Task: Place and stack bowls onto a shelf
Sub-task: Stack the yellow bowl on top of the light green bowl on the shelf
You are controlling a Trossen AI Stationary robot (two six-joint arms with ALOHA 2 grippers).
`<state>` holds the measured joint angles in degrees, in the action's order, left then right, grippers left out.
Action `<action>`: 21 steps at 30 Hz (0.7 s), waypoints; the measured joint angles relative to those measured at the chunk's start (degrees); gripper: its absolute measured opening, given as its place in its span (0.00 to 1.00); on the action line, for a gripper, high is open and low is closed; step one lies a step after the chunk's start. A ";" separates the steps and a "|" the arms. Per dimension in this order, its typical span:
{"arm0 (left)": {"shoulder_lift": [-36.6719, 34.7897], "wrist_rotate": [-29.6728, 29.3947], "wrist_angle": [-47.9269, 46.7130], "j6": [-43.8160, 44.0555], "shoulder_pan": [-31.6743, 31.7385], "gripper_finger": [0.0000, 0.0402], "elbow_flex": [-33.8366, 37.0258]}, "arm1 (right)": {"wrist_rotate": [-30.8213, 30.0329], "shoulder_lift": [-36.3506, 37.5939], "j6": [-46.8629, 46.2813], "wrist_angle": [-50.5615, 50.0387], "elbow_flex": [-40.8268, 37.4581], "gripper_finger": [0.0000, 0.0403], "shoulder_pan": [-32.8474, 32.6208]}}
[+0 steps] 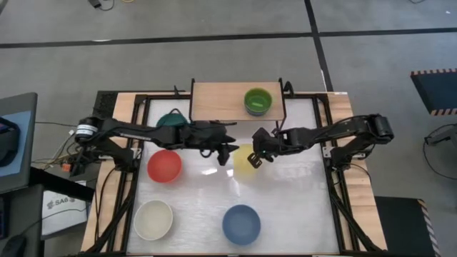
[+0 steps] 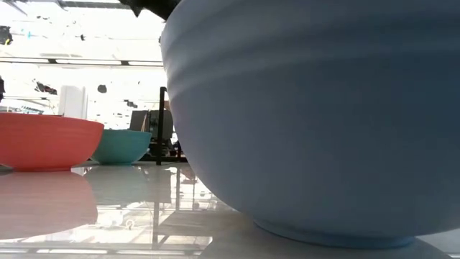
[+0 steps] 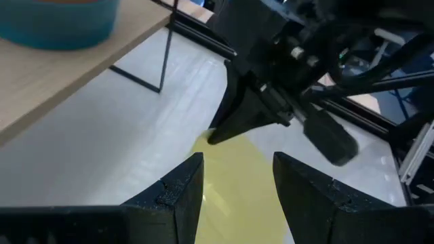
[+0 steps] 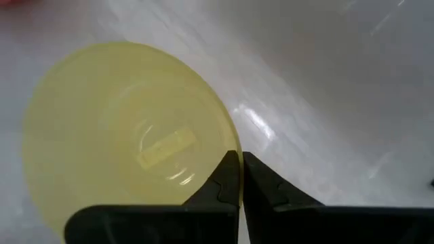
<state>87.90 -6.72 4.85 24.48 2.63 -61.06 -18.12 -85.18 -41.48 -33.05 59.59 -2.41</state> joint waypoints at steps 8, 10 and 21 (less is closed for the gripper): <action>6.97 -0.08 -2.87 -5.55 0.04 0.40 -6.08 | -1.44 1.56 1.19 -1.41 -0.07 0.08 -0.38; 8.32 -1.09 -5.41 -8.01 0.04 0.39 -7.21 | -2.19 2.48 1.52 -1.26 -0.08 0.08 -0.67; 10.49 -3.31 -9.08 -13.93 0.66 0.08 -9.22 | -2.66 6.87 6.40 -1.52 -0.09 0.08 -0.40</action>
<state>98.40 -10.04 -4.23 10.55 3.30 -70.28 -20.78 -78.30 -35.08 -34.57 59.51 -2.81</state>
